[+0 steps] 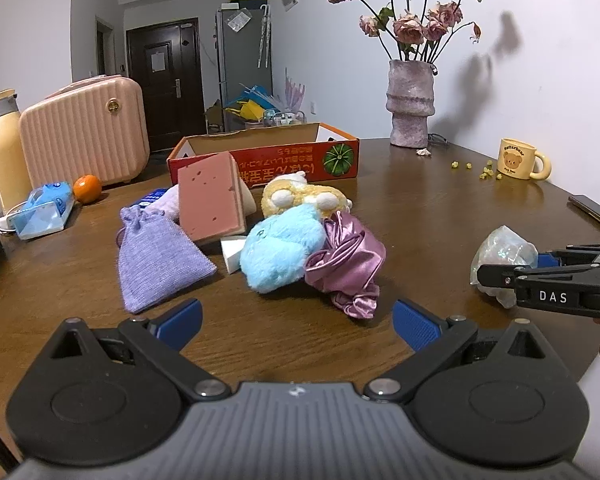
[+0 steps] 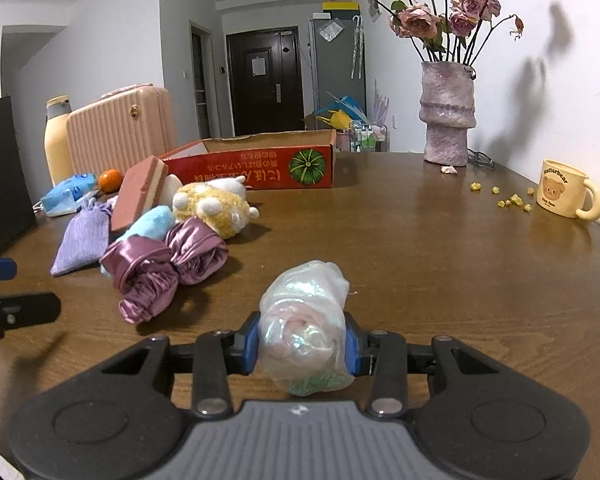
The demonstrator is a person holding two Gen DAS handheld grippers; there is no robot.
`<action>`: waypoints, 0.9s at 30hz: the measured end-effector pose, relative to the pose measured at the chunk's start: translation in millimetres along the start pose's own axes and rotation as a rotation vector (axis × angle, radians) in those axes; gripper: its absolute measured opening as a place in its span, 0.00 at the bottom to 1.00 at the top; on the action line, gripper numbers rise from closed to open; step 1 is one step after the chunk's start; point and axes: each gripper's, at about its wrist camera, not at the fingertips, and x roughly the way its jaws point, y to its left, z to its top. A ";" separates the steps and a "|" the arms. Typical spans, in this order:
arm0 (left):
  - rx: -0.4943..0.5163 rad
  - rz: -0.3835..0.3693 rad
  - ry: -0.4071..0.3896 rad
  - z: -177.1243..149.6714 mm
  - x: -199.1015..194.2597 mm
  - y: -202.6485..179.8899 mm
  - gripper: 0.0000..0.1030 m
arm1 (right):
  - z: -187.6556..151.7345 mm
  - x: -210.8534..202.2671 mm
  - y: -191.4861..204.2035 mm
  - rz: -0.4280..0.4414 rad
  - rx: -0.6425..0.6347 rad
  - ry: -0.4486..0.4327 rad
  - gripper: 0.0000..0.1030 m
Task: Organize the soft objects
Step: 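Grasp the pink satin scrunchie with the left gripper while the right gripper holds the bag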
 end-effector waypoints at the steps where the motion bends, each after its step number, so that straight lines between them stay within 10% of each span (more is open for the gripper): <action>1: 0.002 -0.001 0.001 1.4 2.3 -1.3 1.00 | 1.2 1.1 -0.5 0.002 0.001 -0.003 0.38; 27: 0.059 -0.056 -0.004 35.9 61.6 -37.2 0.96 | 27.0 35.8 -33.2 0.022 0.075 -0.040 0.38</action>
